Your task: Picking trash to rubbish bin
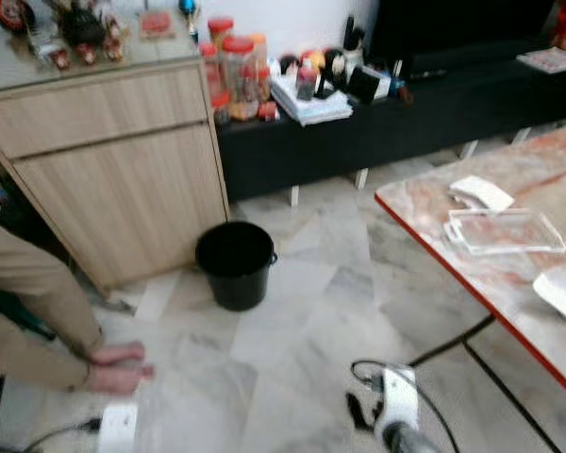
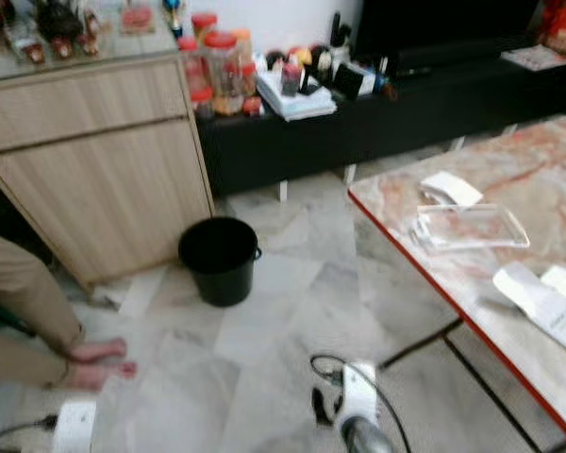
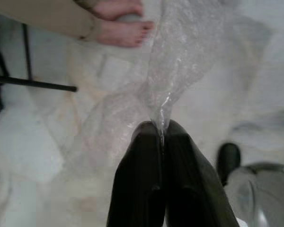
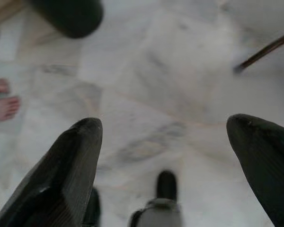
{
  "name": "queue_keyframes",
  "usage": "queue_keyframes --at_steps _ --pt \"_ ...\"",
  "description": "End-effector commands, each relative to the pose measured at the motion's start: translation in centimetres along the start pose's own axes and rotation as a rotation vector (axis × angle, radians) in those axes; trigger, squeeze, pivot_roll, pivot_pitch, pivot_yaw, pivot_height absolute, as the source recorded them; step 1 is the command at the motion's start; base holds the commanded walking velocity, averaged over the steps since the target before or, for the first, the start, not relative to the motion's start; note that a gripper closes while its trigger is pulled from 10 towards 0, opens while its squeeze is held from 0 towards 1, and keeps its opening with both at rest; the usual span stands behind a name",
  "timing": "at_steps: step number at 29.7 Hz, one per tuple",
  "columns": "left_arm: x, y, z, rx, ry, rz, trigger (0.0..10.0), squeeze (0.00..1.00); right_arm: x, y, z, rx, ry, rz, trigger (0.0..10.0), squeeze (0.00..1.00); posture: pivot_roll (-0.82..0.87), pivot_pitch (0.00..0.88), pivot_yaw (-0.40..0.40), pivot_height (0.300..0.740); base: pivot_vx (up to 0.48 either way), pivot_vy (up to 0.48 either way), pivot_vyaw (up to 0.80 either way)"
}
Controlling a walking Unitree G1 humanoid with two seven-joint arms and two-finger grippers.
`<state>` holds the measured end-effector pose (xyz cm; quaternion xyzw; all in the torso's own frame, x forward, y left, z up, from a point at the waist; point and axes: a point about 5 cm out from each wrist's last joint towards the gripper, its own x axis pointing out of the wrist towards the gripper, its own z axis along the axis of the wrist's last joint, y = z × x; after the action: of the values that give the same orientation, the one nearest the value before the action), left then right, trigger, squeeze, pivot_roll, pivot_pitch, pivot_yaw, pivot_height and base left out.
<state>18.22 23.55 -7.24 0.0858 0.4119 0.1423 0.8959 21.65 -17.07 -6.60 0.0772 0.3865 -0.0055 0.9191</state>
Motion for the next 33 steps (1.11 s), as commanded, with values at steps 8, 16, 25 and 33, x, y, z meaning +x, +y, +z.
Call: queue_keyframes --at_steps 8,16,25,33 --pt "-0.01 0.9 -0.49 -0.002 0.019 0.02 10.0 0.0 0.06 0.61 -0.12 0.013 -0.001 0.01 10.0 0.0 0.08 0.126 -0.005 0.74 0.307 0.0 0.0" --pt "-0.03 1.05 -0.58 -0.001 0.02 0.025 10.0 0.0 0.03 0.66 -0.14 -0.016 -0.005 0.02 10.0 0.0 0.08 0.133 -0.005 0.74 0.308 0.0 0.07" --pt "-0.04 0.94 -0.57 -0.005 0.02 0.024 10.0 0.0 0.04 0.64 -0.15 0.008 -0.003 0.015 10.0 0.0 0.08 0.137 -0.007 0.74 0.306 0.0 0.62" --pt "-0.04 0.91 -0.56 -0.009 0.02 0.025 10.0 0.0 0.08 0.75 -0.06 -0.016 -0.001 0.025 10.0 0.0 0.09 0.142 -0.01 0.74 0.307 0.0 0.0"
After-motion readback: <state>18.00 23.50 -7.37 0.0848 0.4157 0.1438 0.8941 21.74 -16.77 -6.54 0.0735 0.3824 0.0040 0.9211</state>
